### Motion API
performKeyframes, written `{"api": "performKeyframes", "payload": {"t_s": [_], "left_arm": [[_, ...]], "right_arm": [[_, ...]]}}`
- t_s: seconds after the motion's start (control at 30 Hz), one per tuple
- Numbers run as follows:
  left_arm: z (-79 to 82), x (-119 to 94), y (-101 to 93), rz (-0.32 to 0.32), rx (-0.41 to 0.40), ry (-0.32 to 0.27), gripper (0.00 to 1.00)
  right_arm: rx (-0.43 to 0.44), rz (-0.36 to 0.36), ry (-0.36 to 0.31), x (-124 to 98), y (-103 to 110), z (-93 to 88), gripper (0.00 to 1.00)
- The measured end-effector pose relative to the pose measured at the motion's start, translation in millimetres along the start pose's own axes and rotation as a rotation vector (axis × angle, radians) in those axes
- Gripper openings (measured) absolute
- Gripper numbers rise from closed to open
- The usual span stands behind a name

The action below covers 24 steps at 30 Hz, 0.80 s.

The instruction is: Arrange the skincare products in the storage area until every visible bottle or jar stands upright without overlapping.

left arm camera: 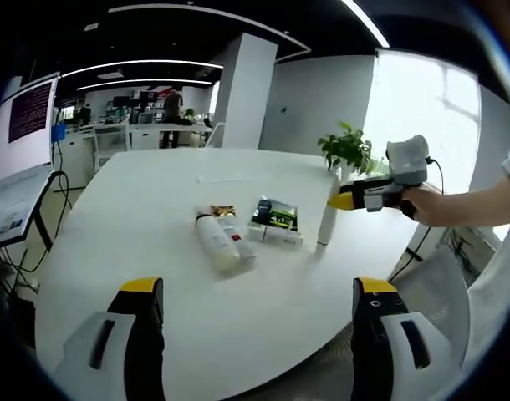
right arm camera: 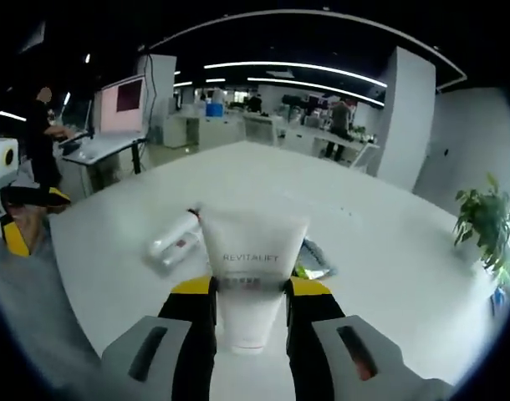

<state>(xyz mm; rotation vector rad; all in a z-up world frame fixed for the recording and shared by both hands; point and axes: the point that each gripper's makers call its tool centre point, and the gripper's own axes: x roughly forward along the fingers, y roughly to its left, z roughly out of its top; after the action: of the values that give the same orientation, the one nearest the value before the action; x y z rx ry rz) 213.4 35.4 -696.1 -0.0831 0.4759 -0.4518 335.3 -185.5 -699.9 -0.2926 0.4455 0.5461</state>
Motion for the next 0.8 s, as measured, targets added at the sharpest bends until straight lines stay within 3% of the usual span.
{"api": "performKeyframes", "payload": {"t_s": [0.17,0.27,0.37,0.53,0.67,0.8], "left_arm": [[2.4,4.3,-12.0,-0.054,0.033,0.016,0.86],[18.5,7.8,-24.6,-0.103,-0.066,-0.036,0.86],[36.7,9.5,-35.3,-0.143,-0.112,-0.088,0.84],[81.4,9.8,-67.5,-0.261,-0.14,-0.175,0.7],[95.5,16.5,-92.5,-0.329,-0.113,-0.189,0.62],[95.4,24.7,-103.5,-0.338,-0.087,-0.189,0.54]], "right_arm": [[0.028,0.001,-0.026,-11.8,16.3,3.2,0.31],[0.015,0.012,-0.044,-17.3,28.0,8.4,0.31],[0.003,0.034,-0.061,-22.0,43.4,14.2,0.31],[-0.038,0.096,-0.083,-27.0,78.7,22.1,0.31],[-0.058,0.142,-0.102,-33.0,102.5,30.5,0.31],[-0.05,0.182,-0.127,-42.6,121.7,39.8,0.31]]}}
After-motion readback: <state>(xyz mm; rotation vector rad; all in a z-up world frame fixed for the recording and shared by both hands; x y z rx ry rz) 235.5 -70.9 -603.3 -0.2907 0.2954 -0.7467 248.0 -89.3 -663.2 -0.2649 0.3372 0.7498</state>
